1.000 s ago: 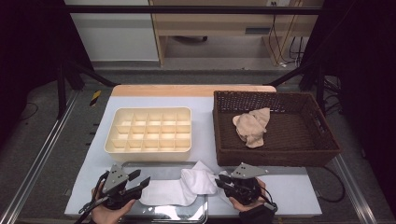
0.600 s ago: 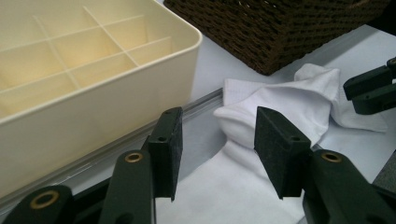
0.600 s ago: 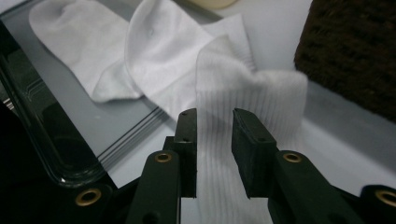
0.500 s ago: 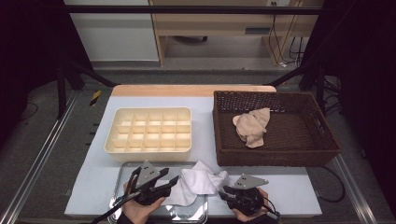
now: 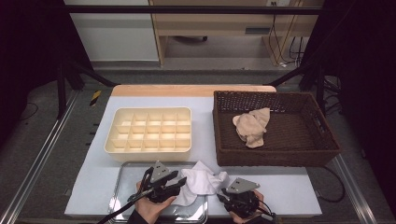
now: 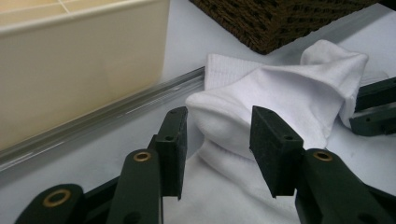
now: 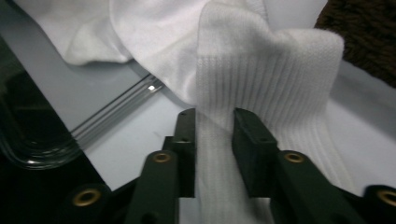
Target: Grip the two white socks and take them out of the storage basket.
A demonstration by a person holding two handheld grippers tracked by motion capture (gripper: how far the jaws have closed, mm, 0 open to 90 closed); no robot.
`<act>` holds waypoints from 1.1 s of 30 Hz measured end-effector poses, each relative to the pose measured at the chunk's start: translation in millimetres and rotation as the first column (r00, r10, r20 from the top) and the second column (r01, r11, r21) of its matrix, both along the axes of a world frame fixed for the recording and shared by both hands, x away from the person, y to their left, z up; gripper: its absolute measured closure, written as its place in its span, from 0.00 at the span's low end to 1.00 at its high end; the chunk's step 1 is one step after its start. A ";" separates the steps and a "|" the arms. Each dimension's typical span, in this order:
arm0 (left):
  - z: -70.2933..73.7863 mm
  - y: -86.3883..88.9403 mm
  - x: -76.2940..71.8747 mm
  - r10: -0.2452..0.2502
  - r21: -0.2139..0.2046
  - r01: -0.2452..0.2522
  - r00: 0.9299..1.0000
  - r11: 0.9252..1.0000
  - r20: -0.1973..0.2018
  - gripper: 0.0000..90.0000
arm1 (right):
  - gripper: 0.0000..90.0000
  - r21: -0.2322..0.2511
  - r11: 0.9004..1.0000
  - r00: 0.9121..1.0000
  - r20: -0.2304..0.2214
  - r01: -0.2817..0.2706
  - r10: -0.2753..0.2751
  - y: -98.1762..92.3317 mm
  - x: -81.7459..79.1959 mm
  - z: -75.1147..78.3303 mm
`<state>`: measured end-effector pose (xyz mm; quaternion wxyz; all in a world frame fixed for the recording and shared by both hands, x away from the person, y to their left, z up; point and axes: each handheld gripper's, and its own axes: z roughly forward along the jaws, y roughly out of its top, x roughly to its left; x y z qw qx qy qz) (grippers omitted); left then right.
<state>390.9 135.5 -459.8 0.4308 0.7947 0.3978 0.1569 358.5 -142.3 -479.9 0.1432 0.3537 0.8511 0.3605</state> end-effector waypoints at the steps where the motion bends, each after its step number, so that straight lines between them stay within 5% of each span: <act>1: 0.4 -0.7 -0.3 -0.002 0.013 0.002 1.000 1.000 0.003 0.62 | 0.87 -0.006 1.000 1.000 0.003 0.002 -0.002 0.2 0.0 0.2; 6: 8.8 -3.8 -2.0 -0.016 0.025 0.015 0.999 1.000 0.041 0.62 | 0.96 -0.009 1.000 1.000 -0.018 0.016 -0.016 -1.4 2.2 2.9; 16: 0.0 -13.4 -4.0 -0.037 0.068 0.037 0.999 0.997 -0.013 0.62 | 0.96 0.110 0.994 1.000 0.002 0.012 -0.012 -10.3 -0.8 22.9; 27: -9.1 -14.9 -1.0 -0.058 0.093 0.060 0.998 0.994 -0.032 0.99 | 0.96 0.199 0.980 1.000 0.008 0.025 -0.027 -18.4 -0.9 36.0; 33: -4.2 -13.4 -3.1 -0.060 0.087 0.060 0.998 0.994 -0.011 1.00 | 0.96 0.235 0.971 0.998 0.018 0.048 -0.054 -24.0 -1.0 41.3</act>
